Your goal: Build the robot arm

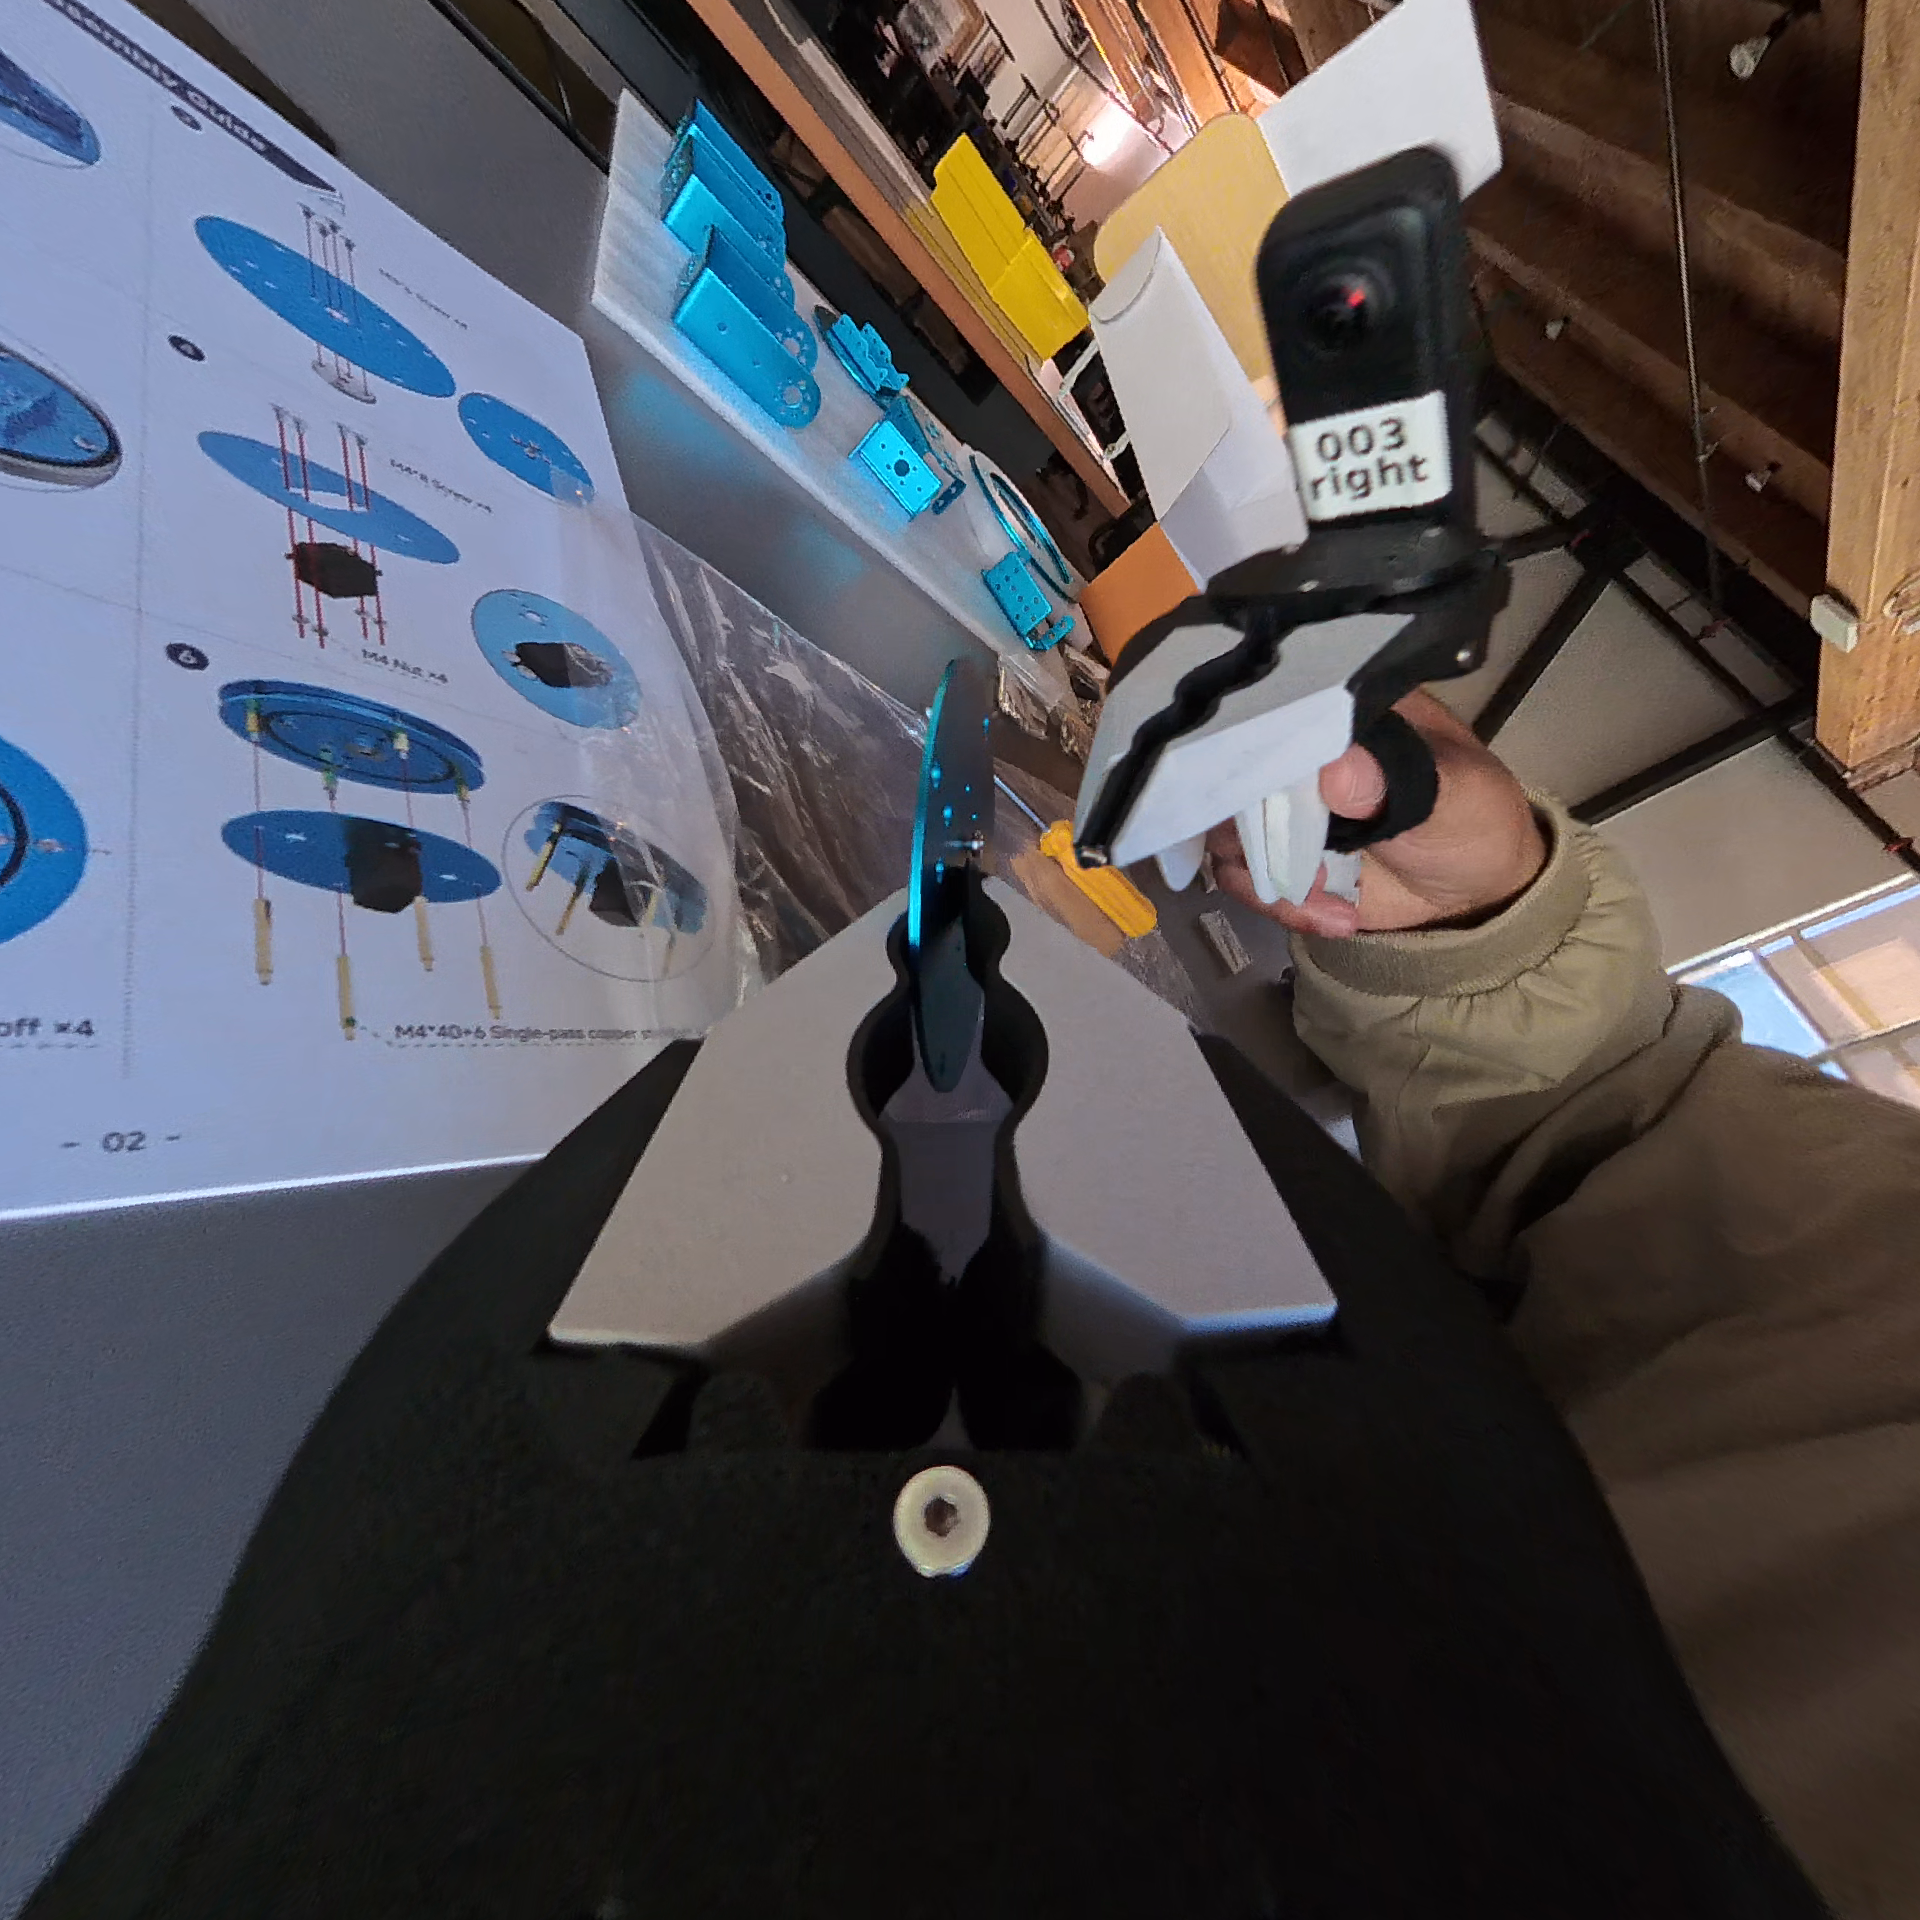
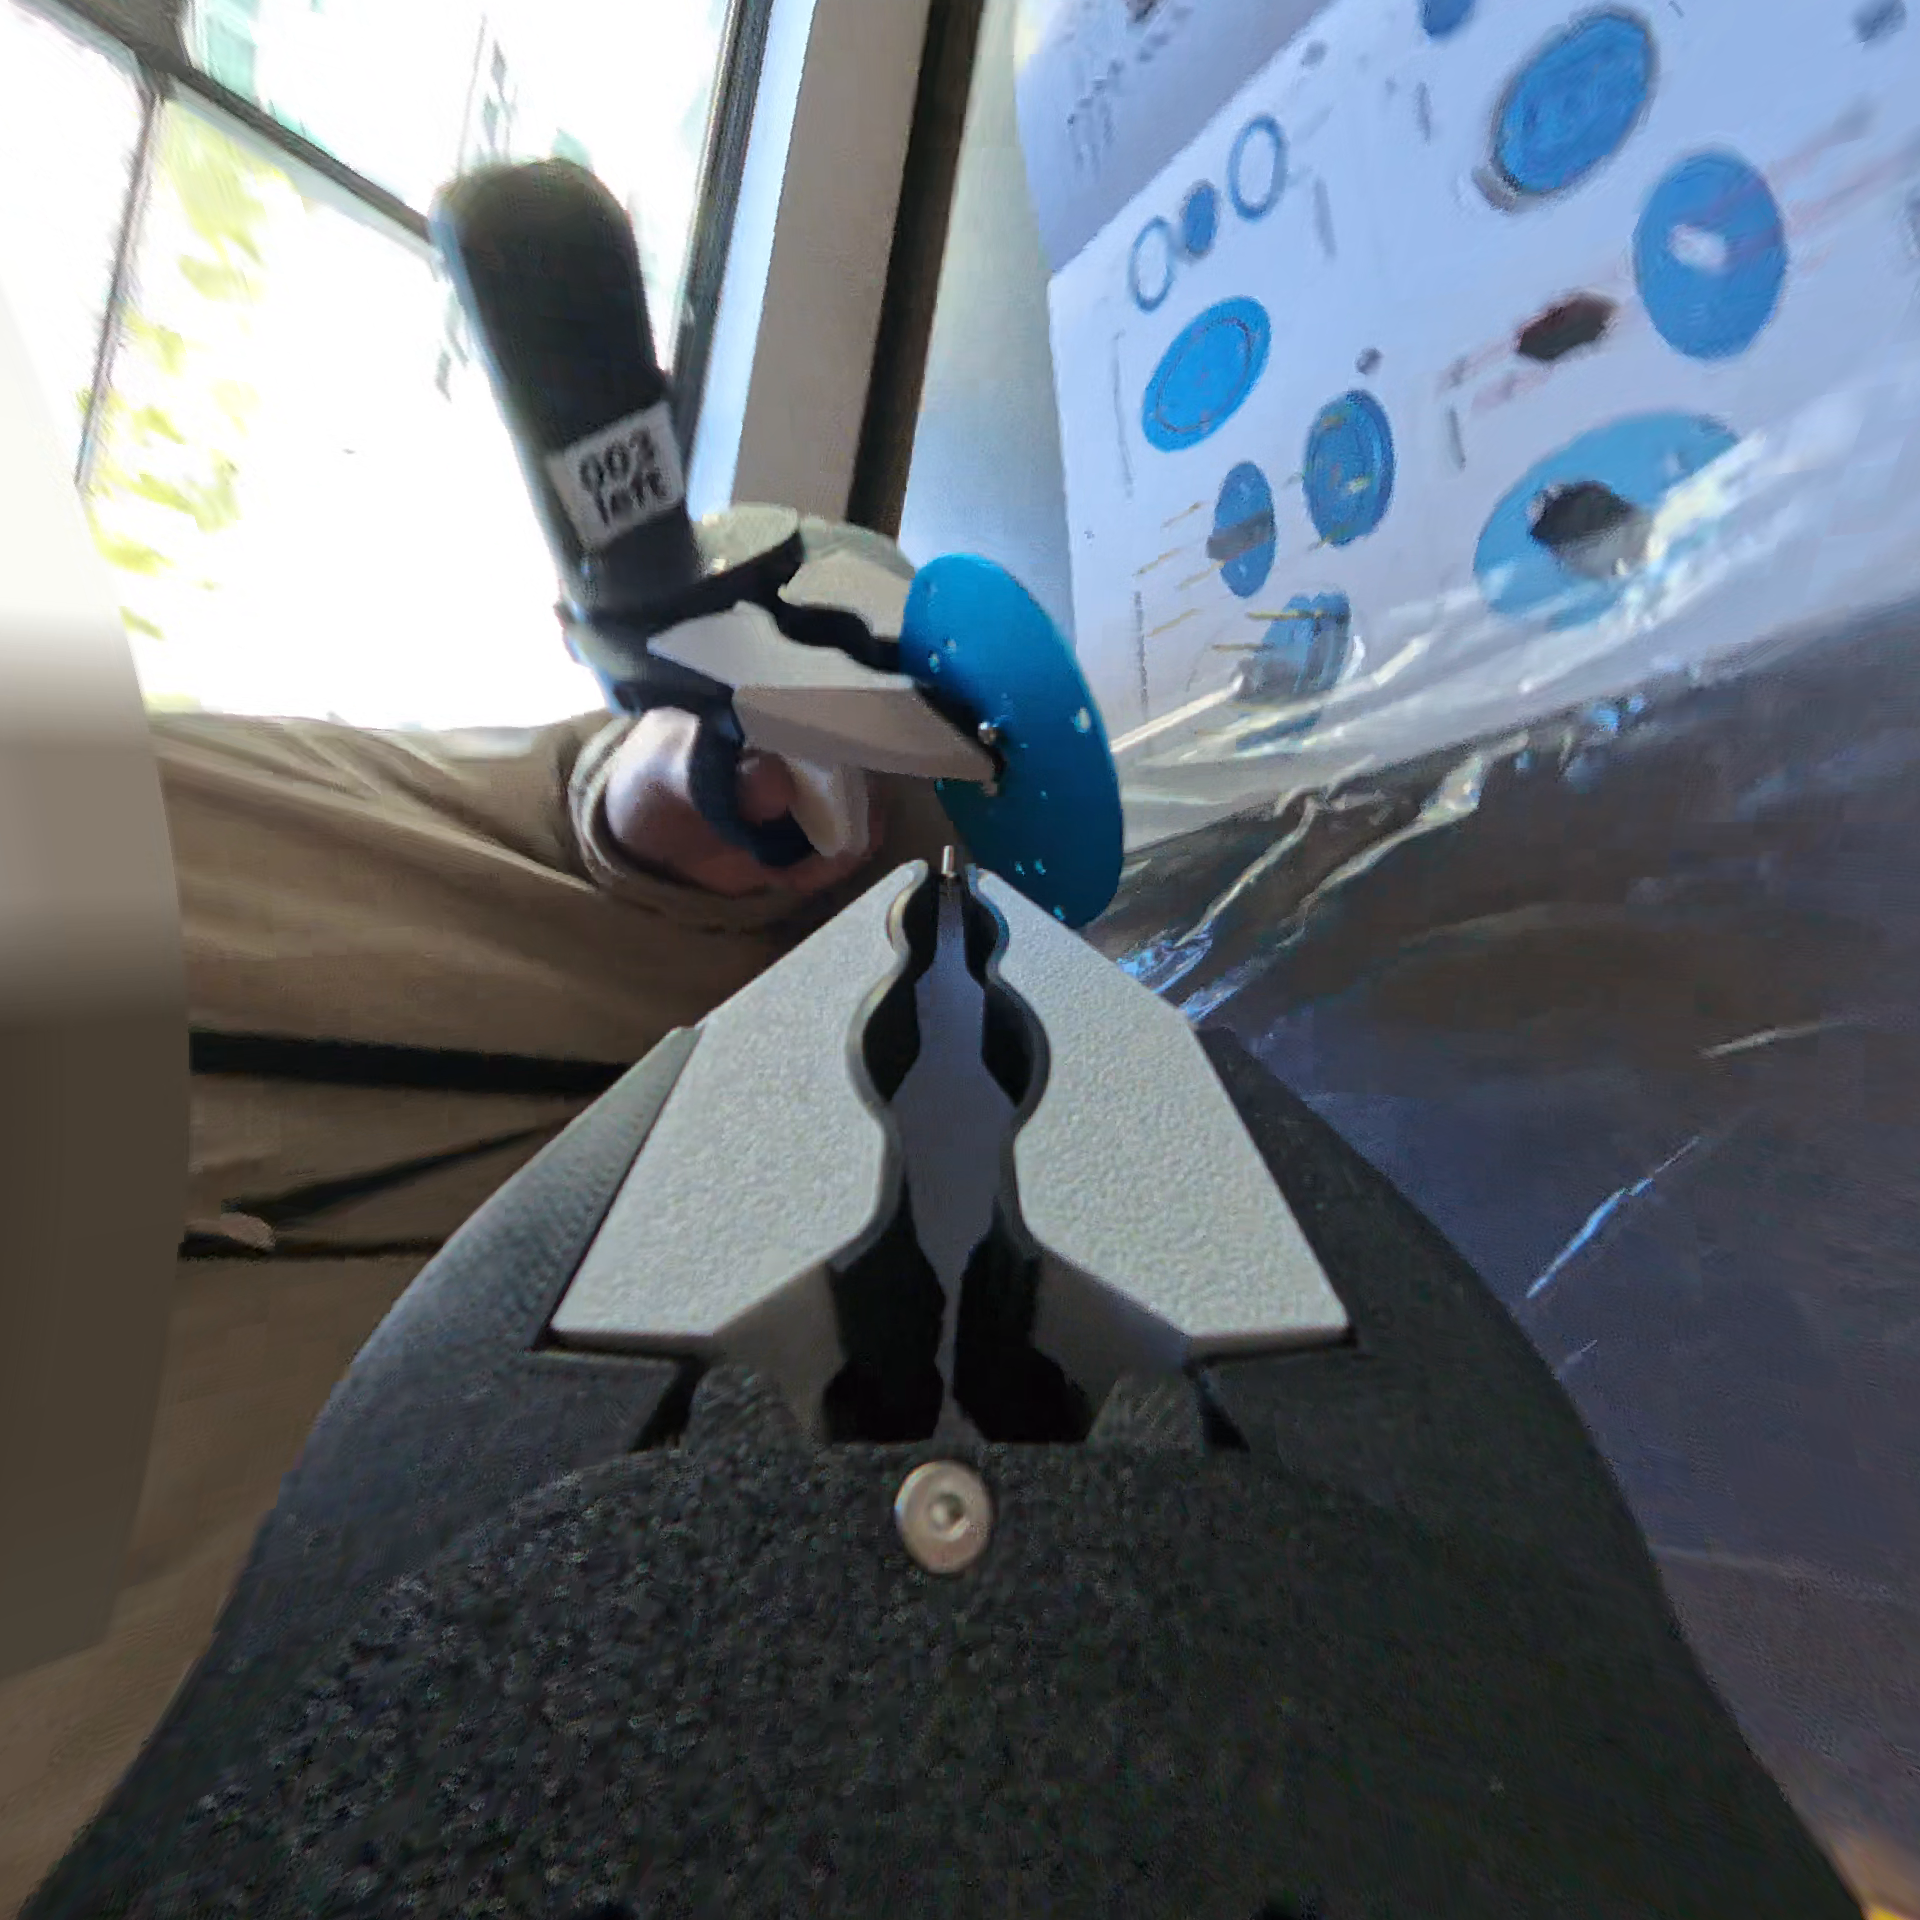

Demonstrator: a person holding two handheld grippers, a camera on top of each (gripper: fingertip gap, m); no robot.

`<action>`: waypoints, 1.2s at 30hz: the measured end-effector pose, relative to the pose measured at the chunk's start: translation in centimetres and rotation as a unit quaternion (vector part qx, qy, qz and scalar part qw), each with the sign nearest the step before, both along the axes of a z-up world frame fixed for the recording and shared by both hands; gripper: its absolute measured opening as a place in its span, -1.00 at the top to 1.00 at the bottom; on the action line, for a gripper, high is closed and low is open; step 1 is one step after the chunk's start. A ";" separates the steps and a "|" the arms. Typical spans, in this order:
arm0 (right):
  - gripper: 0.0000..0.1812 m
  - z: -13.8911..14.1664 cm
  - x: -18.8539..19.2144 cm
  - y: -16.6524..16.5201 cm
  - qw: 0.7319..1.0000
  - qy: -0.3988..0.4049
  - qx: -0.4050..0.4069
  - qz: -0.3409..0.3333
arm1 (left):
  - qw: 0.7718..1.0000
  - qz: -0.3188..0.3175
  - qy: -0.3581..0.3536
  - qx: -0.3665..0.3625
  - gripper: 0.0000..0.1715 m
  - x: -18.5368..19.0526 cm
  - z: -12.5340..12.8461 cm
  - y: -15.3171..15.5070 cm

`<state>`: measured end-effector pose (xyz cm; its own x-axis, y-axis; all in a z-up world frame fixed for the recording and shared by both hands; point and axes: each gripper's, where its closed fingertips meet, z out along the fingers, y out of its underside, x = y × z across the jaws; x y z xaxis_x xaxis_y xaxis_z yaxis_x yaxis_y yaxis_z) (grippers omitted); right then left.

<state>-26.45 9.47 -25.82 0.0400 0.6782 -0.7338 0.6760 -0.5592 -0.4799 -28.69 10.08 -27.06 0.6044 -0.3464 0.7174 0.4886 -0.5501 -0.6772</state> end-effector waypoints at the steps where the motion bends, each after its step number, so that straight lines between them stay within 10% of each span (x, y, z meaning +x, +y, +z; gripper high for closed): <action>1: 0.97 -0.2 -0.1 0.4 0.999 -0.010 -0.038 -0.016 | 1.000 0.006 -0.012 -0.004 0.95 0.0 0.0 0.3; 5: 0.97 0.0 0.0 2.1 0.998 -0.051 -0.031 -0.019 | 0.996 0.006 -0.081 -0.031 0.95 0.7 0.2 1.5; 10: 0.97 0.0 1.5 5.4 0.916 -0.120 0.363 0.125 | 0.984 -0.042 -0.150 -0.082 0.95 2.5 0.4 3.3; 14: 0.97 -1.2 2.9 5.3 0.757 -0.139 0.572 0.284 | 0.982 -0.051 -0.149 -0.106 0.95 2.9 0.0 4.4; 19: 0.96 -1.0 2.3 7.4 0.403 -0.132 0.816 0.392 | 0.980 -0.049 -0.145 -0.125 0.95 3.6 -1.2 4.7; 21: 0.97 -1.6 2.0 7.3 0.334 -0.122 0.839 0.411 | 0.977 -0.053 -0.158 -0.133 0.94 3.8 -1.4 4.7; 30: 0.97 -2.0 1.3 6.6 0.252 -0.101 0.858 0.437 | 0.974 -0.053 -0.171 -0.143 0.95 3.7 -1.6 4.8; 36: 0.96 -2.3 1.3 5.9 0.255 -0.108 0.848 0.452 | 0.975 -0.051 -0.163 -0.139 0.95 3.7 -1.6 4.7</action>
